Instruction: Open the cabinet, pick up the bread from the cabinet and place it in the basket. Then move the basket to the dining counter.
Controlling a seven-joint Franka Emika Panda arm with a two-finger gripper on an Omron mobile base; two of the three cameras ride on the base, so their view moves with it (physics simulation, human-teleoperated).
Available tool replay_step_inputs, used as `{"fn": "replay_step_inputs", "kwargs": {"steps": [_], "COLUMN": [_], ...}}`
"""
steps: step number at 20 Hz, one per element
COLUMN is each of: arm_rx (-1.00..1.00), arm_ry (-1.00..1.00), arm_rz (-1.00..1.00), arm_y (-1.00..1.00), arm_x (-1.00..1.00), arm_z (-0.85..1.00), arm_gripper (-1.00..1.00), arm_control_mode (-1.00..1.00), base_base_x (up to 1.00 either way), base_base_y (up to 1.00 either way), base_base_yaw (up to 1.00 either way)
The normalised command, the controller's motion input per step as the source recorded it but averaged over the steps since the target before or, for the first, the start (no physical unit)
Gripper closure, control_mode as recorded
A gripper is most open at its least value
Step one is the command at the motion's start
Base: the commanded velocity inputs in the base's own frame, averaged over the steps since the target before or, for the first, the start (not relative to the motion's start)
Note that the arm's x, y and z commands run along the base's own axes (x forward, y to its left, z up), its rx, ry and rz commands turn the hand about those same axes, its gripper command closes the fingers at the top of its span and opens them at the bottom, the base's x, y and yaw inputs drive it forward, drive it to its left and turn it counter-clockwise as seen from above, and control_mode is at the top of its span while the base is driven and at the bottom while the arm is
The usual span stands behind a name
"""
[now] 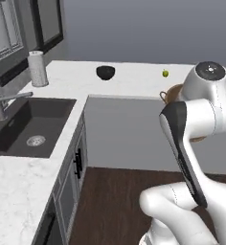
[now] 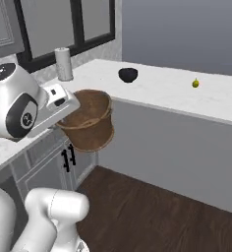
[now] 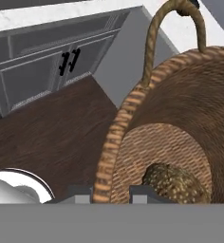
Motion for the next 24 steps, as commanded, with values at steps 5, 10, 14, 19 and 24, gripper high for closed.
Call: {"fn": "replay_step_inputs", "kwargs": {"steps": [5, 10, 14, 19, 24], "arm_rx": [0.0, 0.0, 0.0, 0.0, 0.0], "arm_ry": [0.0, 0.0, 0.0, 0.0, 0.0], "arm_rz": [0.0, 0.0, 0.0, 0.0, 0.0], "arm_y": [0.0, 0.0, 0.0, 0.0, 0.0], "arm_x": [0.0, 0.0, 0.0, 0.0, 0.0], "arm_z": [0.0, 0.0, 0.0, 0.0, 0.0], "arm_gripper": [1.0, 1.0, 1.0, 1.0, 1.0], "arm_control_mode": [1.0, 1.0, 1.0, 1.0, 1.0], "base_base_x": [1.0, 1.0, 1.0, 0.96, 0.81], "base_base_y": [-0.09, -0.14, -0.19, -0.19, -0.08], "base_base_yaw": [-0.34, -0.23, -0.22, -0.27, -0.33]}}
